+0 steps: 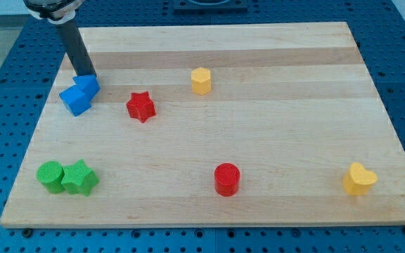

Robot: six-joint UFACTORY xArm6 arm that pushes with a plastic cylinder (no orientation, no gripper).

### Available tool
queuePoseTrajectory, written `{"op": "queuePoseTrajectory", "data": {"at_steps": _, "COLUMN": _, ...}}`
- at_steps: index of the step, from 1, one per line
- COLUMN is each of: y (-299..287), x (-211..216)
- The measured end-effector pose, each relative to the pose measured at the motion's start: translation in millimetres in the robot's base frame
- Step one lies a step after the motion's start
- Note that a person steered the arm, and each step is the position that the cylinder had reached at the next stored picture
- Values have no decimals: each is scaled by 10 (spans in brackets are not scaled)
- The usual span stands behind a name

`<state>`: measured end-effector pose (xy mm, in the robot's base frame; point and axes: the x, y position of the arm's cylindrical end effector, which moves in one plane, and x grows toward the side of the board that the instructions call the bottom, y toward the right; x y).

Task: Move the yellow hexagon upward

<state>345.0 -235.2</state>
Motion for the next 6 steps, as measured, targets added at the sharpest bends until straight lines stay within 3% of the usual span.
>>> {"op": "queuePoseTrajectory", "data": {"at_steps": 3, "y": 90, "x": -176}}
{"op": "queuePoseTrajectory", "data": {"at_steps": 4, "y": 418, "x": -255}}
{"op": "queuePoseTrajectory", "data": {"at_steps": 6, "y": 1069, "x": 196}}
